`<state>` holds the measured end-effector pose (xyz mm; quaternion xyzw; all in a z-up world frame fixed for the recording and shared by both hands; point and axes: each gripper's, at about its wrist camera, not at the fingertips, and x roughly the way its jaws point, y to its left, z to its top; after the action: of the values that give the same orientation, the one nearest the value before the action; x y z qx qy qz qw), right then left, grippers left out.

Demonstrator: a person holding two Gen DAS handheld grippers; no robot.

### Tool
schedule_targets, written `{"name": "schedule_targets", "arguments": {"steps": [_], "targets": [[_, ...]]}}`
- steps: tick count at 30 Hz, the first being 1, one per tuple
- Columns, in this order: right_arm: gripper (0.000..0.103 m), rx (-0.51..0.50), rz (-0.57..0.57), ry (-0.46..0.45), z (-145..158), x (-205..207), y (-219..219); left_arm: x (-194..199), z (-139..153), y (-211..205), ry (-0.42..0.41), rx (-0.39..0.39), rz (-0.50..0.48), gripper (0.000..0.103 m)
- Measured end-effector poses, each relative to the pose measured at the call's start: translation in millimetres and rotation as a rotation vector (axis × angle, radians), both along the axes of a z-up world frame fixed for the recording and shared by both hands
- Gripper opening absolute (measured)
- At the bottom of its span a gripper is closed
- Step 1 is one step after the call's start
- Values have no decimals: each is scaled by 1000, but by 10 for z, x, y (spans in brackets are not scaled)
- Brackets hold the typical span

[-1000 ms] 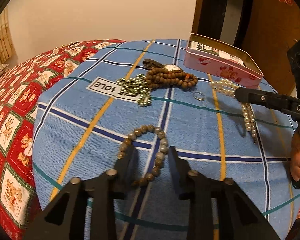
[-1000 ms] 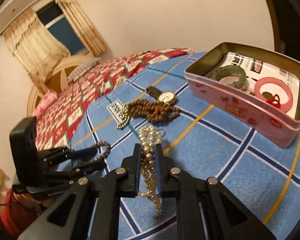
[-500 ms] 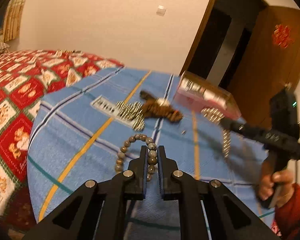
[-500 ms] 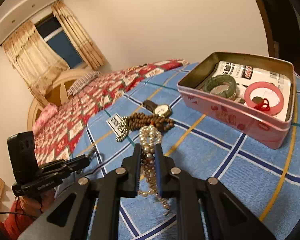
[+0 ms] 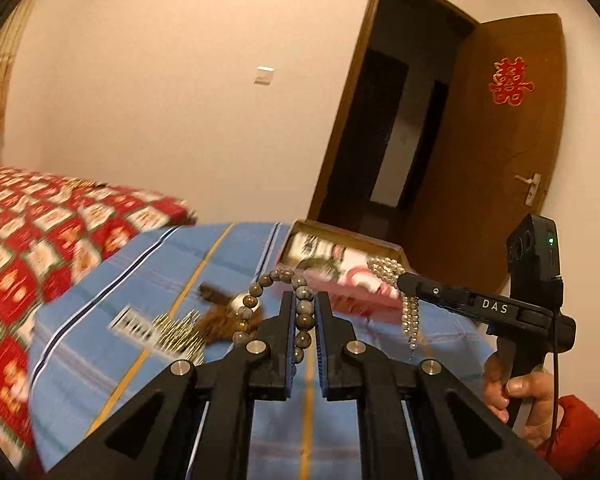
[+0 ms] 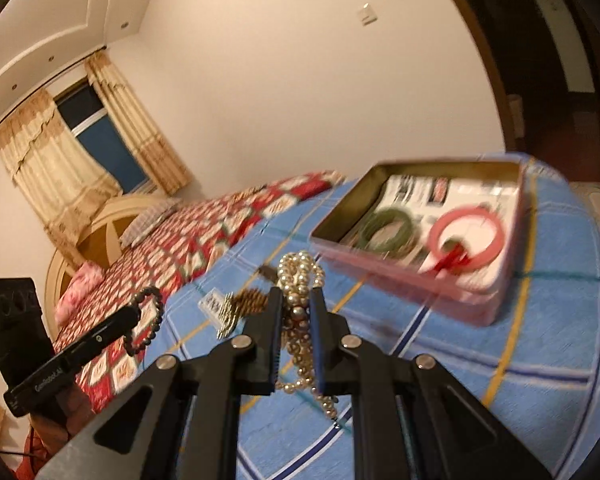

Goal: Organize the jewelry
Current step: 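Carry the pearl necklace with the right tool while the left tool carries the bead bracelet into the tin, then open both tools over the tin and withdraw them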

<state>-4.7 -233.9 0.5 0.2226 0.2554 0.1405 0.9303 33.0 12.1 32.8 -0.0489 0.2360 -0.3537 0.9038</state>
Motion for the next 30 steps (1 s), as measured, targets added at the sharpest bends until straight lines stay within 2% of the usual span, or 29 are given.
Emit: {"name": "schedule_targets", "arguments": {"steps": [6, 12, 15, 19, 24, 27, 28, 30], "targets": [[15, -16, -146, -46, 227, 192, -372, 325, 137, -490, -33, -52, -58, 8], [15, 4, -277, -12, 119, 520, -753, 686, 47, -1024, -5, -55, -97, 8], [15, -10, -309, 23, 11, 684, -844, 837, -94, -1345, 29, -36, -123, 8], [15, -47, -312, 61, -67, 799, -864, 937, -291, -1743, 57, 39, -150, 8], [16, -138, -323, 95, -136, 886, -851, 961, -473, -1944, 81, 107, -145, 8], [16, -139, -313, 120, -185, 929, -888, 965, -490, -1942, 103, 110, -146, 8], [16, -140, -317, 124, -194, 927, -892, 960, -493, -1936, 104, 107, -150, 9], [21, -144, -333, 120, -195, 919, -914, 948, -496, -1949, 103, 123, -141, 26]]}}
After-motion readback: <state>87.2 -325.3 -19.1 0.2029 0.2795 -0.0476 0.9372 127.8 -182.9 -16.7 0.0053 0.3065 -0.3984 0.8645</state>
